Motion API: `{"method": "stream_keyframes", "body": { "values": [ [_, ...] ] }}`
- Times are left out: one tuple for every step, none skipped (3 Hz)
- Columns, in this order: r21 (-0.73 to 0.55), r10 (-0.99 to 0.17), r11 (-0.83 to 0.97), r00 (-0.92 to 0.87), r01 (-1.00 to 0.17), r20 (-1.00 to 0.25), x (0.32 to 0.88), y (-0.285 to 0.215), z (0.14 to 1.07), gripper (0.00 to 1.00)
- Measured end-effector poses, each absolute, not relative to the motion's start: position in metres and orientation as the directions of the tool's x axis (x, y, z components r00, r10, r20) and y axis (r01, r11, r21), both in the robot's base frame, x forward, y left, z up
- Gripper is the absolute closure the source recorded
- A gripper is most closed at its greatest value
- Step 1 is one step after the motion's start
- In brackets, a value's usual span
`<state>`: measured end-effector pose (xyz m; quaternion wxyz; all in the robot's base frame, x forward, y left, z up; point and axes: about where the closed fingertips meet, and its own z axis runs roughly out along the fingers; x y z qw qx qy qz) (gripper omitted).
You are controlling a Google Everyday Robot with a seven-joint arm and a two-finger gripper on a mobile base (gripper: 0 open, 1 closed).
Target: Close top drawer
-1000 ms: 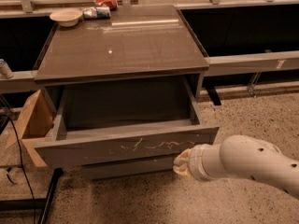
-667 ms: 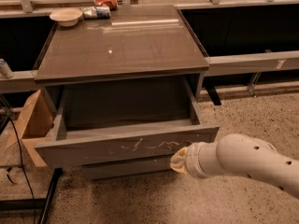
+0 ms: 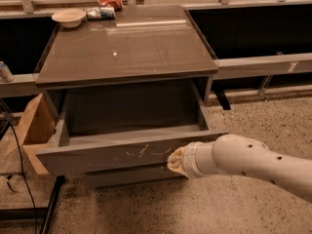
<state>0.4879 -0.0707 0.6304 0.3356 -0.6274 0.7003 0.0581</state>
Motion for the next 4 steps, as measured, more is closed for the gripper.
{"method": "stream_keyframes", "body": {
  "values": [
    [-0.358,-0.832,0.199,0.036,-0.912,-0.554,0.5045,-0.0570,0.6243,1.00],
    [-0.379,-0.829,0.204,0.046,-0.903,-0.558,0.5135,-0.0519,0.6223,1.00],
    [-0.379,-0.829,0.205,0.047,-0.902,-0.558,0.5136,-0.0519,0.6224,0.81],
    [-0.379,-0.829,0.205,0.047,-0.902,-0.558,0.5136,-0.0518,0.6224,0.57]
  ]
}}
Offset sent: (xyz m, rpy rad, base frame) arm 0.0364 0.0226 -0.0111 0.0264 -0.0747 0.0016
